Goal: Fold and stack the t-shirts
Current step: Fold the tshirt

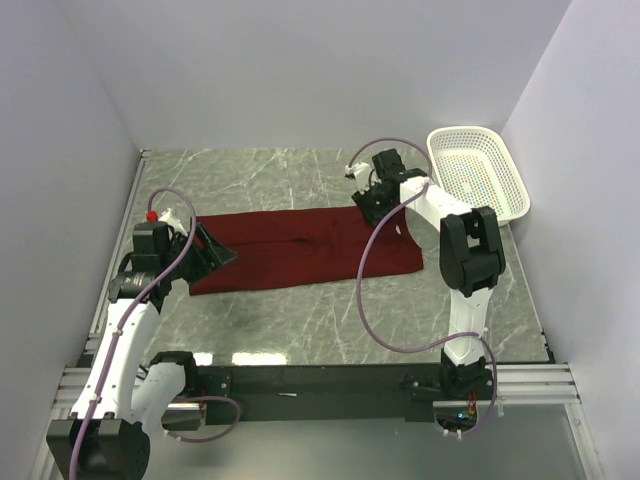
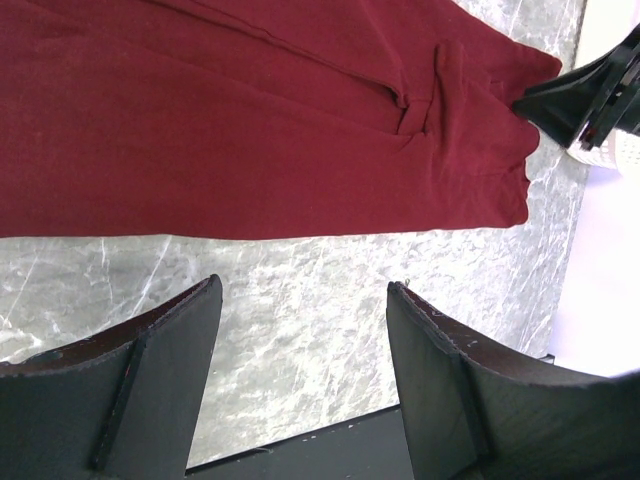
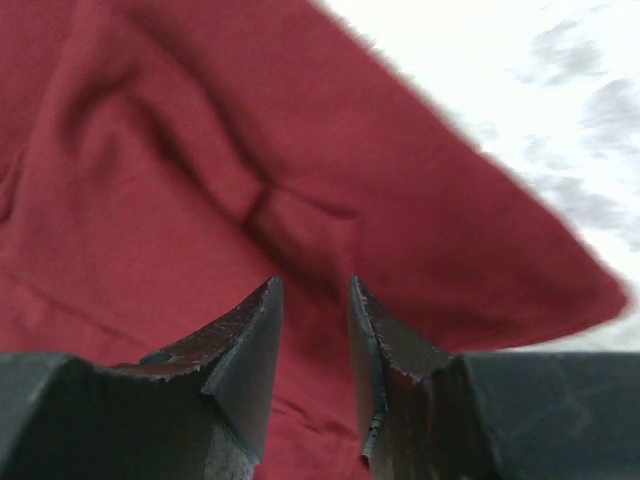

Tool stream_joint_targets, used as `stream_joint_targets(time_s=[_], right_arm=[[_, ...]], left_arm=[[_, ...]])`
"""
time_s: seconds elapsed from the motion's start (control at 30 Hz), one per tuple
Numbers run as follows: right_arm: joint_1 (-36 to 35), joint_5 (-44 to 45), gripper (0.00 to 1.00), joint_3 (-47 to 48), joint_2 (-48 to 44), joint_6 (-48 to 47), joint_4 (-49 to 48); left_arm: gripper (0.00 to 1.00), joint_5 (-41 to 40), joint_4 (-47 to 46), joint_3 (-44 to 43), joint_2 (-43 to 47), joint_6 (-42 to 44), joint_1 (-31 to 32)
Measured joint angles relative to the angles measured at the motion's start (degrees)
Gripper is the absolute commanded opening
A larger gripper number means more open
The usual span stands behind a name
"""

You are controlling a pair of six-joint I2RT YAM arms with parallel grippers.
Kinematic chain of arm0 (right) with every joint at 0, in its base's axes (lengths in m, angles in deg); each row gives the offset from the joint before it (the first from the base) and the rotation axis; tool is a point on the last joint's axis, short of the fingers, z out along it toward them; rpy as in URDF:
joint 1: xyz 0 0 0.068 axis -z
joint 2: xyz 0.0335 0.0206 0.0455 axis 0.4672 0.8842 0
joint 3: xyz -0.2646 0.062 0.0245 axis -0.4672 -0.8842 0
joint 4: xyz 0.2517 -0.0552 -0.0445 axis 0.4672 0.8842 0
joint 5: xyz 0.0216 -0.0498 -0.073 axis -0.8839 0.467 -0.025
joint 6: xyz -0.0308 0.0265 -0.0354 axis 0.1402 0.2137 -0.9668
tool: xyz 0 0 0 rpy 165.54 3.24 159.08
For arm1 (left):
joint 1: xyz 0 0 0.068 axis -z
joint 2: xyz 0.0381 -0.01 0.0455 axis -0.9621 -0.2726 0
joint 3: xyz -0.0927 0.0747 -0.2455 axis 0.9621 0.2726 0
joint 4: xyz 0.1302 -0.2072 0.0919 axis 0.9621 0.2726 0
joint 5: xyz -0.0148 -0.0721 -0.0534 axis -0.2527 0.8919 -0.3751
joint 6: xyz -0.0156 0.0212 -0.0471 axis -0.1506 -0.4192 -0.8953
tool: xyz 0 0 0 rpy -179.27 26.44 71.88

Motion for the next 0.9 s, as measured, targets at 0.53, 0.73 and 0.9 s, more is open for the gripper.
stream_joint_targets(time_s=[0.53, 0.73, 0.9], right_arm=[[0.6, -8.3, 0.09, -3.7, -1.1, -2.8, 4.6], [0.6, -8.7, 0.01, -6.4, -3.1, -4.7, 4.9], [-0.2, -10.0, 0.2, -14.0, -9.0, -7.5, 5.2]], left_arm=[[0.72, 0.0, 0.0, 0.0, 0.0, 0.0, 0.0], [0.72, 0.0, 0.0, 0.1, 0.0, 0.0, 0.0], [0.72, 0.0, -0.1, 0.1, 0.0, 0.0, 0.0]])
